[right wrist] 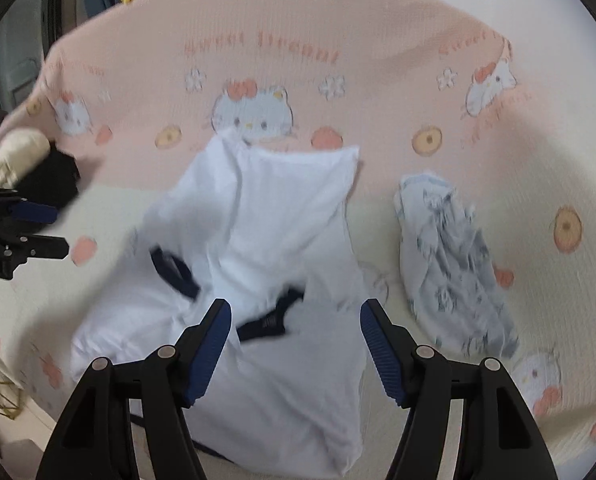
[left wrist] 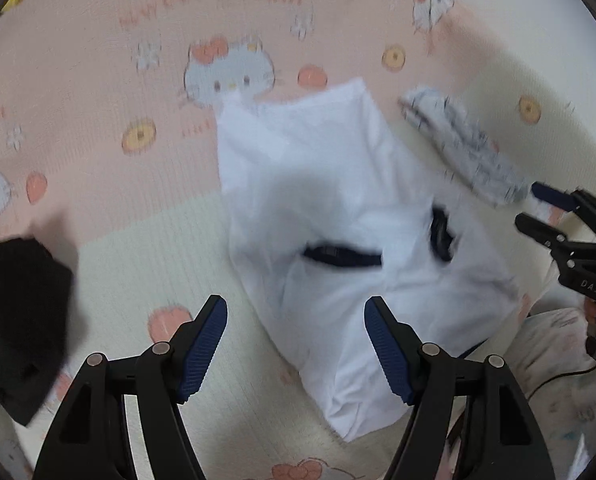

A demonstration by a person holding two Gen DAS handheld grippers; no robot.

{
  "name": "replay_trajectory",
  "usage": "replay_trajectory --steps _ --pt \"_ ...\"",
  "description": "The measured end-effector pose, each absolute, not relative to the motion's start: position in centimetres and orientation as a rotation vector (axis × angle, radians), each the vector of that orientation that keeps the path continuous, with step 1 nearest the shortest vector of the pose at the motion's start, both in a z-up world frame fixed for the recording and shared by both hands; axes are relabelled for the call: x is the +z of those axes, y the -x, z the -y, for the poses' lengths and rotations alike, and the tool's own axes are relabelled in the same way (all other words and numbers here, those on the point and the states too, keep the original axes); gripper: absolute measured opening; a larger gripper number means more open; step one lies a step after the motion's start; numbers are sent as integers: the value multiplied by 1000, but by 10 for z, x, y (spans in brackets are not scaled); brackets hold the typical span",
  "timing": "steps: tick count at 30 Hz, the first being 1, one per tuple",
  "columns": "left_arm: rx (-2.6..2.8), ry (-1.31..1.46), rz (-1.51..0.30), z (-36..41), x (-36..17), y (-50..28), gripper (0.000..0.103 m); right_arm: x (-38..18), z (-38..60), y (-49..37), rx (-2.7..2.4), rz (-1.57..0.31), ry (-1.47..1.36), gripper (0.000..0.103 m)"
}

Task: Fold clothes
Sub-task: 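Open both grippers and lift them away from the shirt, then move both grippers to the shirt's hem edge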

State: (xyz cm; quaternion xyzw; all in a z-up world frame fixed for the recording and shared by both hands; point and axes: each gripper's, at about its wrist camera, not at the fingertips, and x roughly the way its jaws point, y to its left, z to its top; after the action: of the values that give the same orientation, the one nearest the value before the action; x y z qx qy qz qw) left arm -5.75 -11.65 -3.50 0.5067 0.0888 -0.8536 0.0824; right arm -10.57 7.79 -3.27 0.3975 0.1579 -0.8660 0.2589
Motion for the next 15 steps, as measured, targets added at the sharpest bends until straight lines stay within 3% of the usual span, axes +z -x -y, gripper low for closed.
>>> replay_trajectory --steps 3,7,15 --pt "-2562 -1487 -300 130 -6 72 69 -13 -78 122 -2341 -372 -1074 74" --pt "-2552 -1458 -334 149 23 93 69 10 -74 139 -2337 -336 -1056 74" --pt "-2576 -1527 -254 179 26 151 69 27 -59 186 -2312 -324 -1096 74"
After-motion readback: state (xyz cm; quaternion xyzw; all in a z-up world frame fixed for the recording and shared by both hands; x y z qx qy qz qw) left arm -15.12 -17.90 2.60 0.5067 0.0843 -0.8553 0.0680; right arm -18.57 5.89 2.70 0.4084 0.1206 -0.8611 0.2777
